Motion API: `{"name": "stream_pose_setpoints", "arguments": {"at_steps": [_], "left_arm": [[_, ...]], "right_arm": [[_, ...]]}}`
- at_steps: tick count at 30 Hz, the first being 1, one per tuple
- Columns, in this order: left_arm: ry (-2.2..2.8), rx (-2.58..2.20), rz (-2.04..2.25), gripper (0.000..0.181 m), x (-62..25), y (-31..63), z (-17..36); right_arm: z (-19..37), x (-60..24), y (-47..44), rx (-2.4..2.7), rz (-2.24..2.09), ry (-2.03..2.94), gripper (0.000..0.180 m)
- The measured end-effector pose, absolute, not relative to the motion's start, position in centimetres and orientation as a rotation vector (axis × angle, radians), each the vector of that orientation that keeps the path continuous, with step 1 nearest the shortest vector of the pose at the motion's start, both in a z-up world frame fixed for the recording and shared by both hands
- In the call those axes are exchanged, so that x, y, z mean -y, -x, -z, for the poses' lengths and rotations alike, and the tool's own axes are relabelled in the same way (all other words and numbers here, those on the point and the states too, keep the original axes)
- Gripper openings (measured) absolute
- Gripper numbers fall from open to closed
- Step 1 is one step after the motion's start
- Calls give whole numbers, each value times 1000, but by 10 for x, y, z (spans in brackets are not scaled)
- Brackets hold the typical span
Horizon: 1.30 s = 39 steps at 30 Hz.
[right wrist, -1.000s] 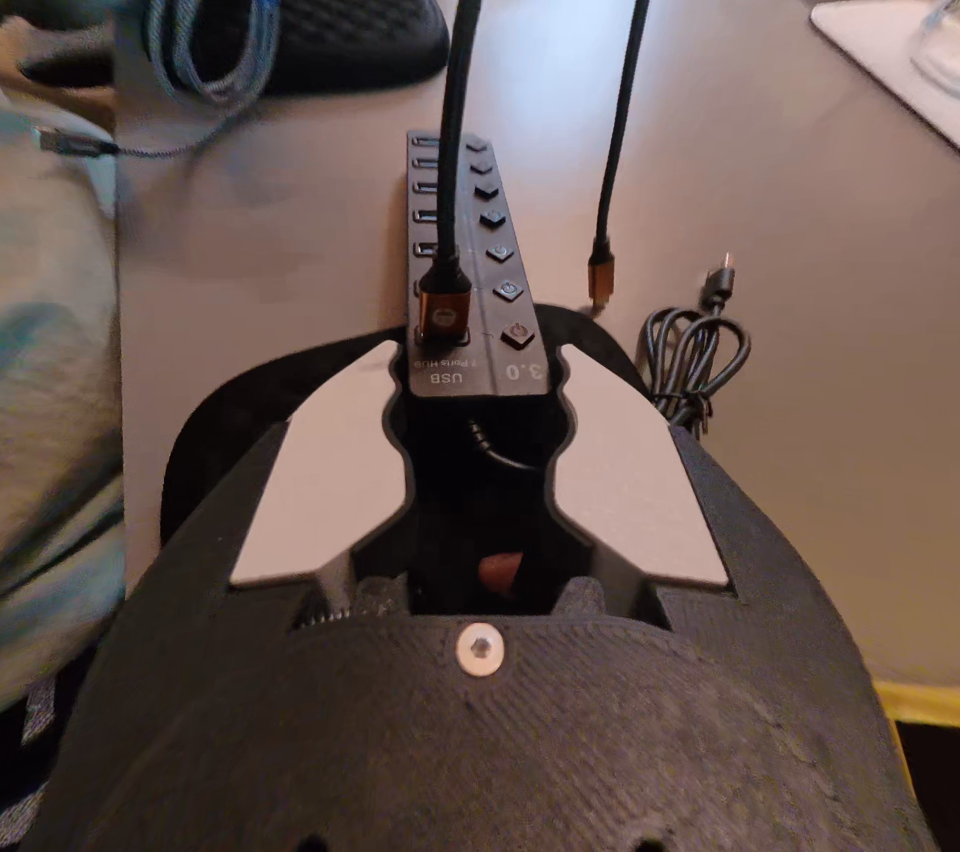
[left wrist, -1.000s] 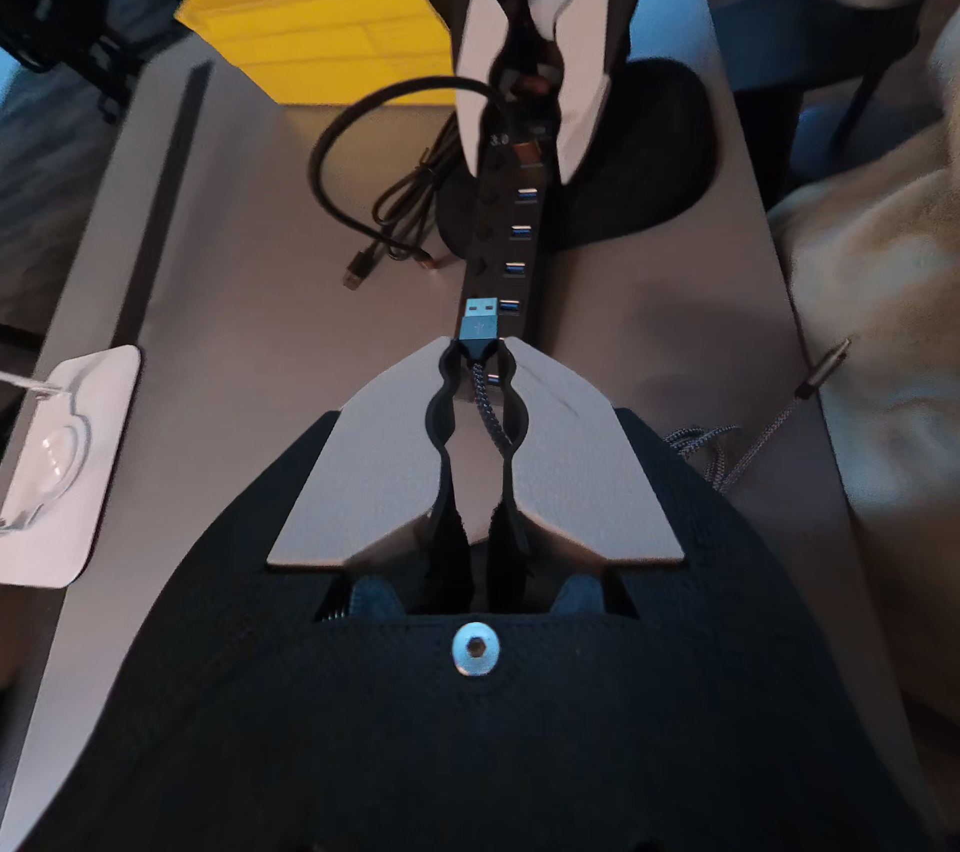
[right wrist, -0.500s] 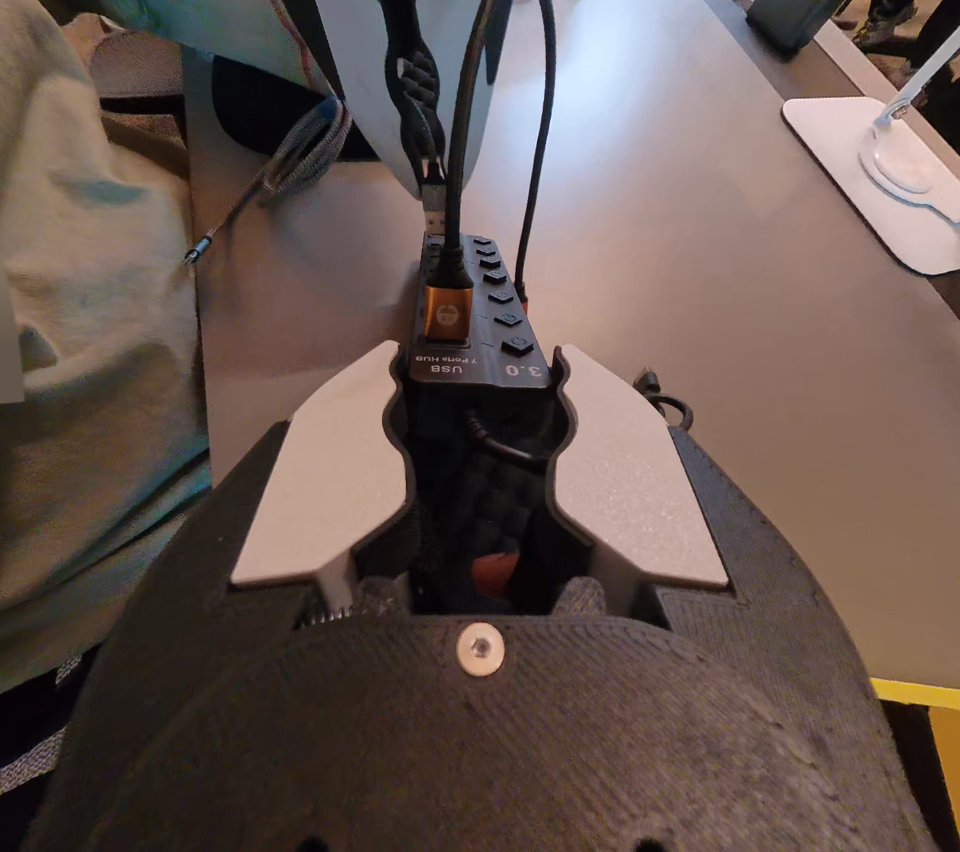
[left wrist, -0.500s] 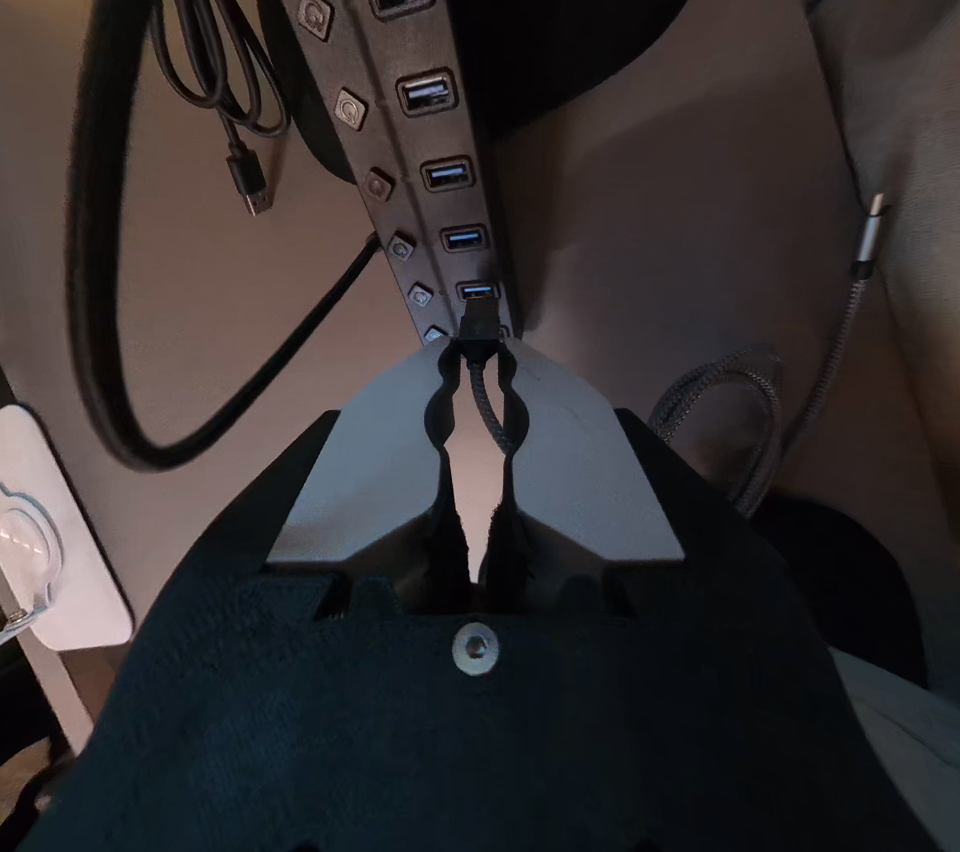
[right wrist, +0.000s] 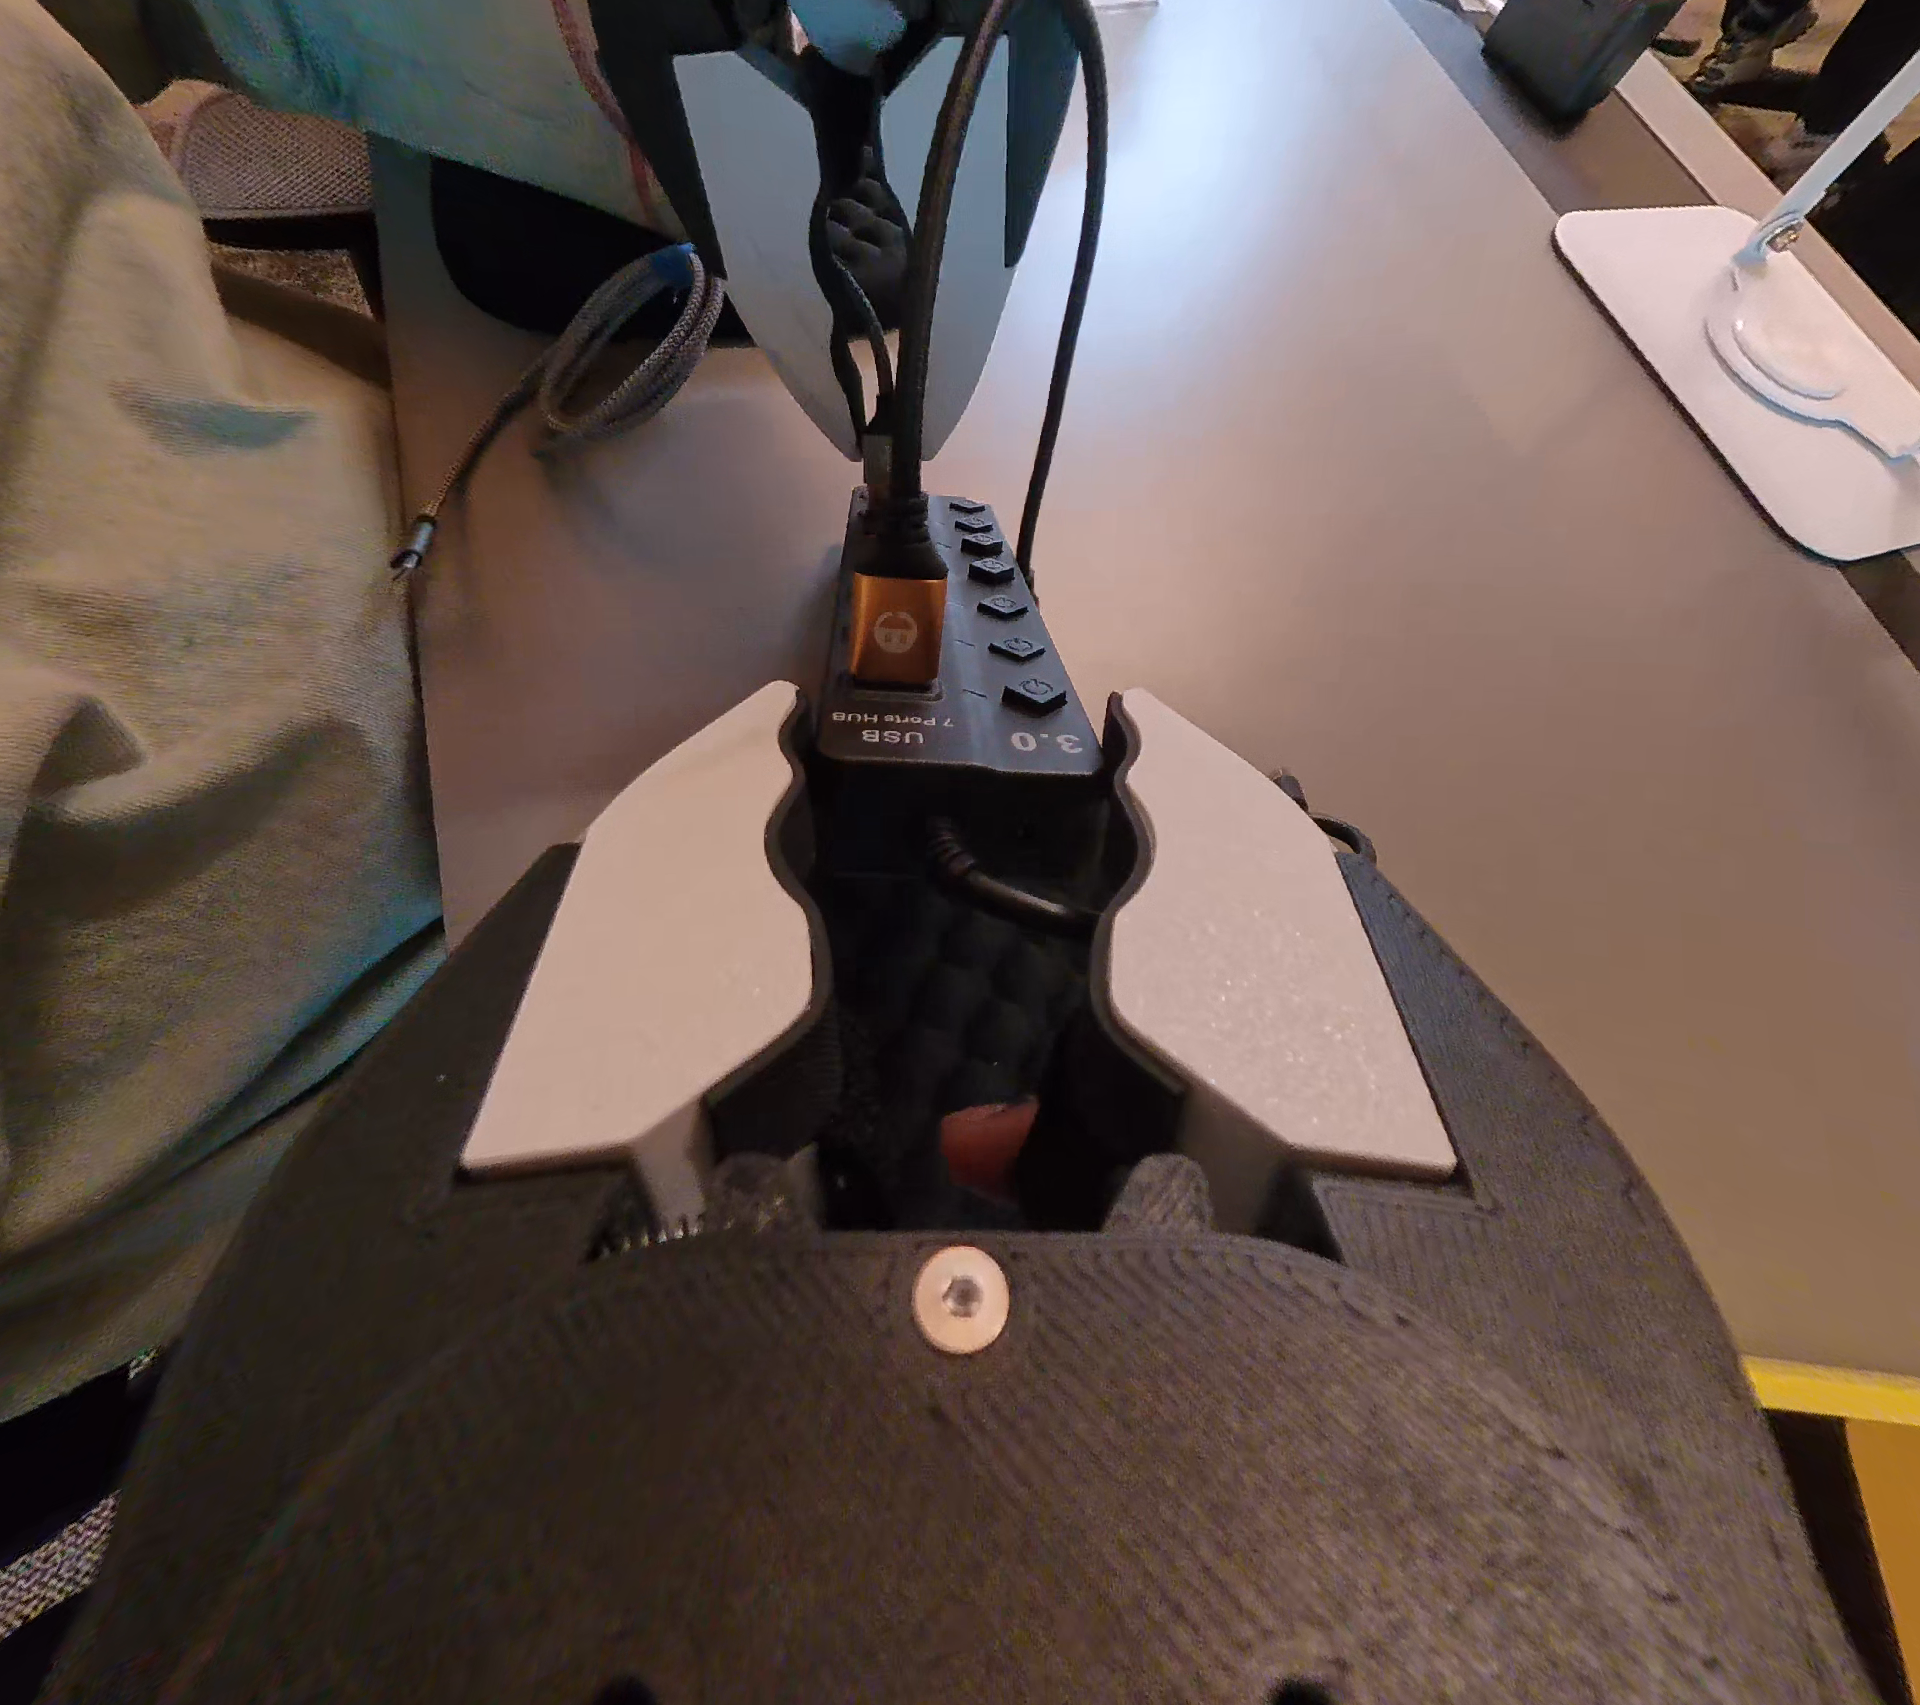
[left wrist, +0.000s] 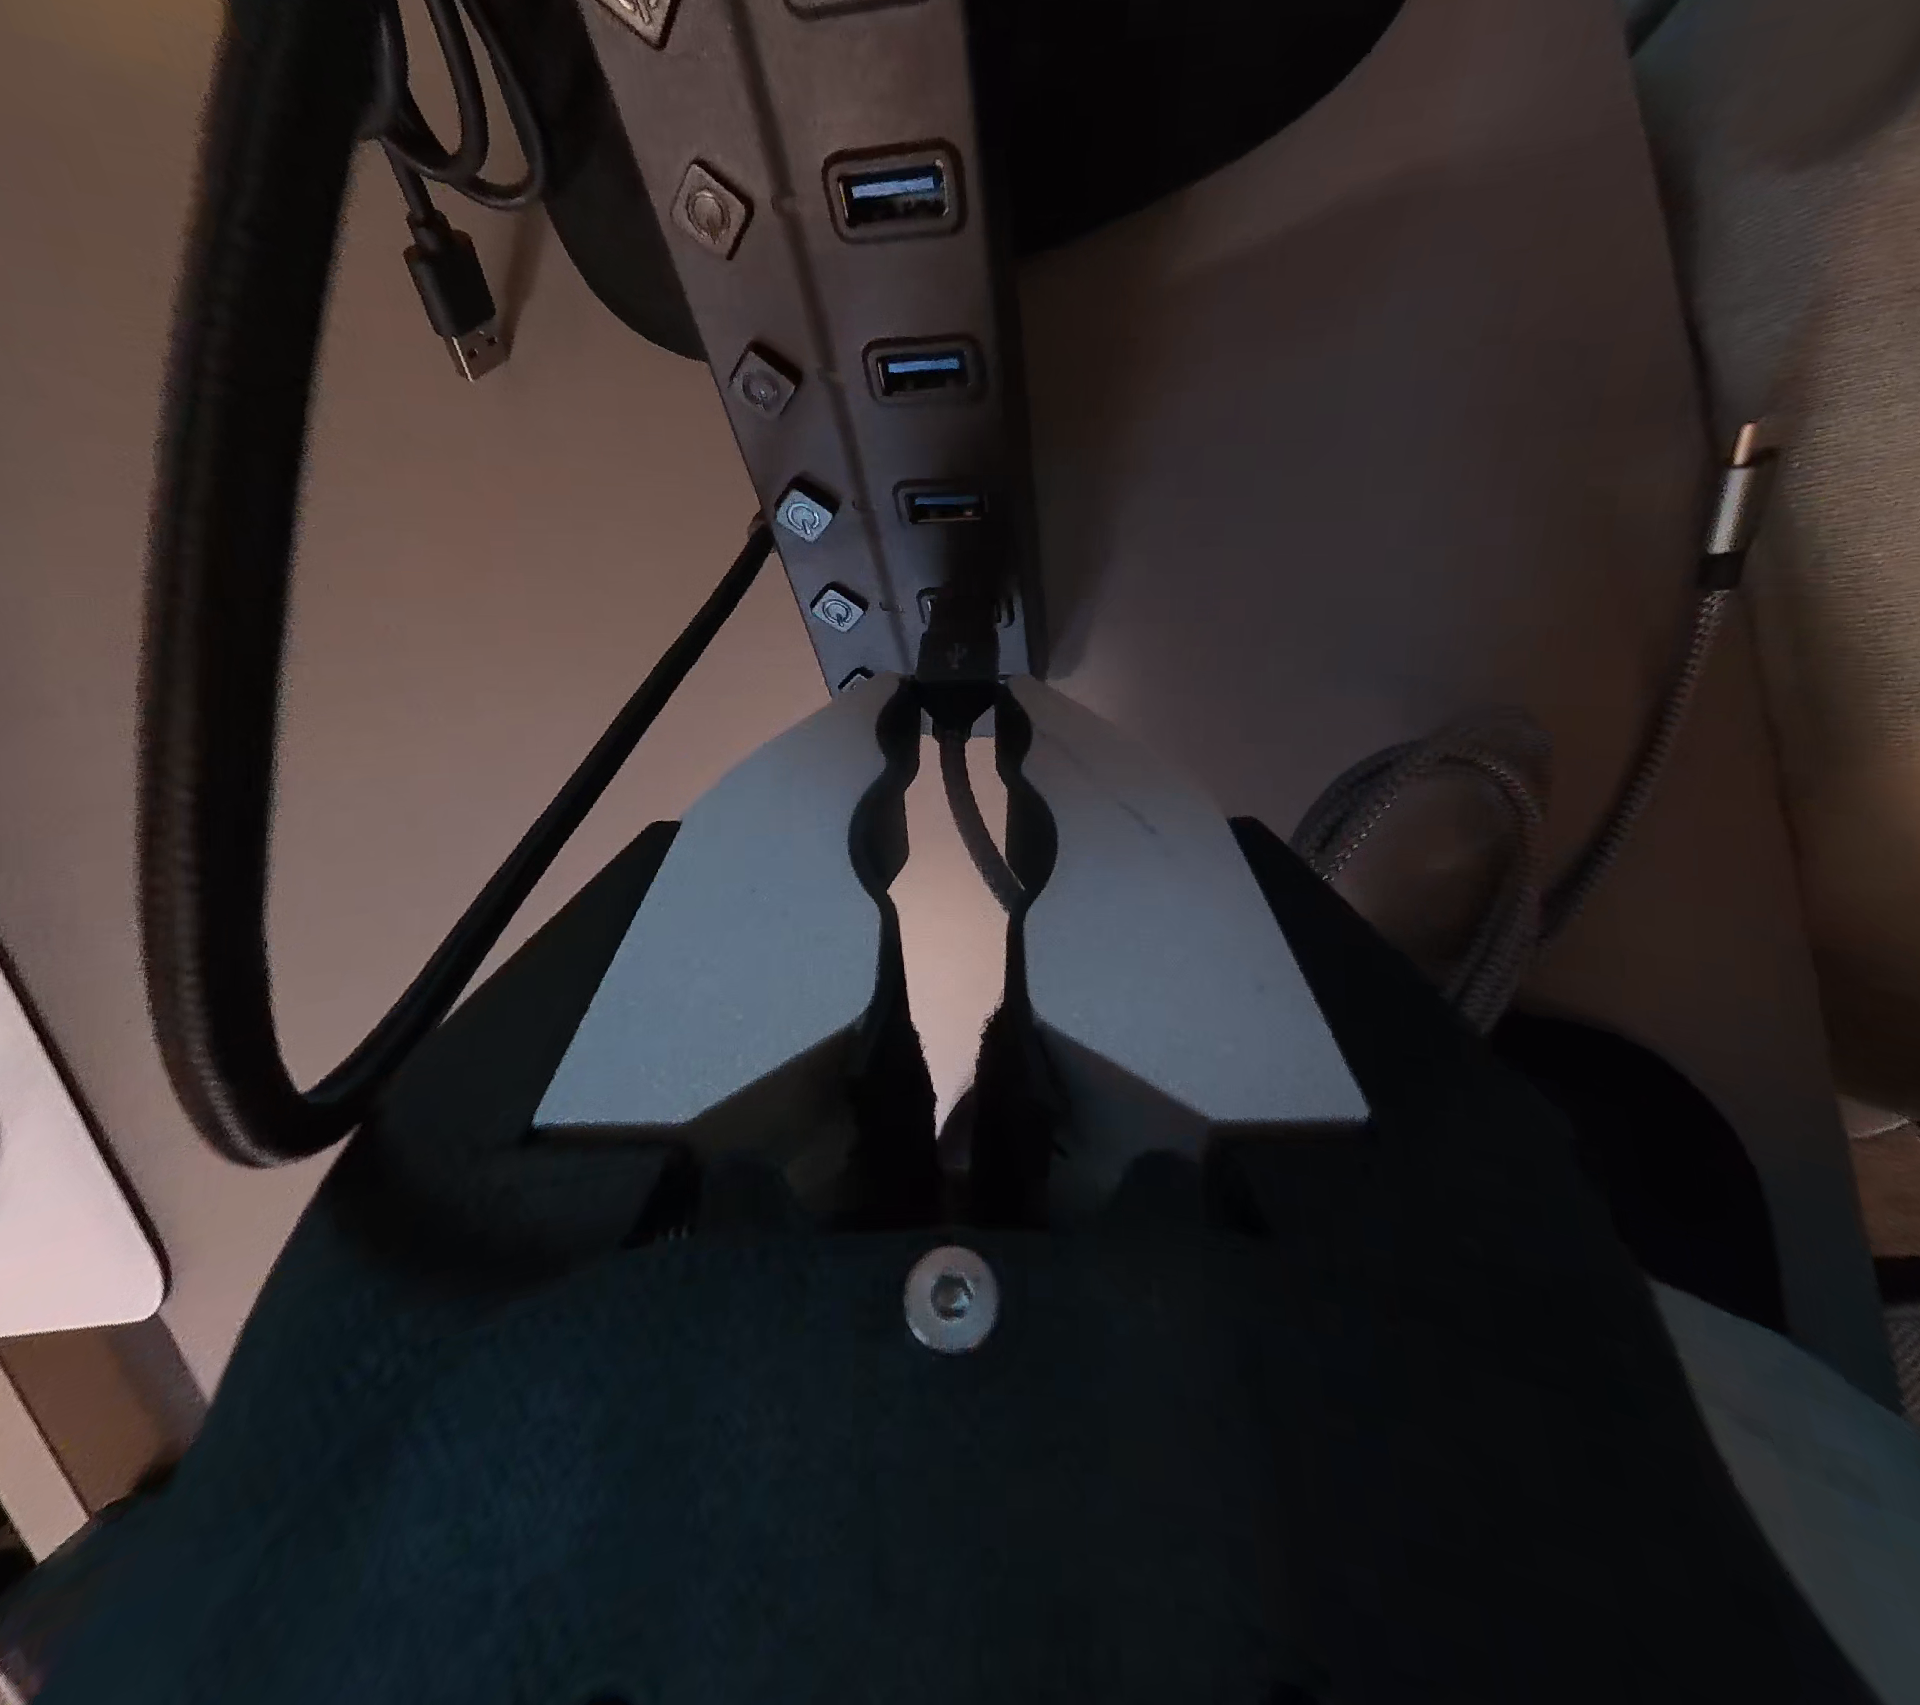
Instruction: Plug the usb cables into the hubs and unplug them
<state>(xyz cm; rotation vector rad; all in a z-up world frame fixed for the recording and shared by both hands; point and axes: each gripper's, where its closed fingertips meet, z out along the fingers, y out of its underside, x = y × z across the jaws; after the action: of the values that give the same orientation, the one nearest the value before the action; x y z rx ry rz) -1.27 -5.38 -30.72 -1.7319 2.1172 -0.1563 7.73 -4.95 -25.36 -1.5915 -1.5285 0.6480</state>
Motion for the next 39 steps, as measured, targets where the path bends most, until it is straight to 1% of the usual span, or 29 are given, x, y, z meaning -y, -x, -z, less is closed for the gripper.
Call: {"name": "stream_pose_setpoints", "arguments": {"at_steps": [11,17,22,24,26,28,29,31,33,36,38,39], "left_arm": [[1753,-2229,103,14,52,11,311],[1729,-2276,61,15,52,8,313],[1796,-2178,142,16,52,7,314],[1809,-2087,192,39,53,8,308],[1778,-1922,232,57,49,9,291],[1688,-1699,360,68,48,-1,266],[1628,-1603,424,70,49,-8,256],[1524,-1557,445,75,54,-20,256],[1450,-1579,347,75,51,-28,266],[1362,-1545,407,74,55,-47,266],[1344,-1590,369,55,55,-49,272],[1332,-1570,340,55,52,-47,269]], "right_arm": [[250,49,-74,1491,-684,1572,54],[258,48,-80,1492,-678,1621,54],[256,50,-79,1472,-689,1592,54],[253,51,-75,1486,-663,1566,54],[249,51,-71,1511,-615,1529,54],[242,51,-67,1553,-554,1486,54],[239,52,-65,1581,-516,1467,54],[234,56,-59,1649,-446,1433,54],[230,60,-54,1711,-400,1407,54],[226,71,-42,1822,-353,1337,54],[223,75,-35,1888,-286,1281,54],[220,75,-32,1901,-244,1258,54]]}}
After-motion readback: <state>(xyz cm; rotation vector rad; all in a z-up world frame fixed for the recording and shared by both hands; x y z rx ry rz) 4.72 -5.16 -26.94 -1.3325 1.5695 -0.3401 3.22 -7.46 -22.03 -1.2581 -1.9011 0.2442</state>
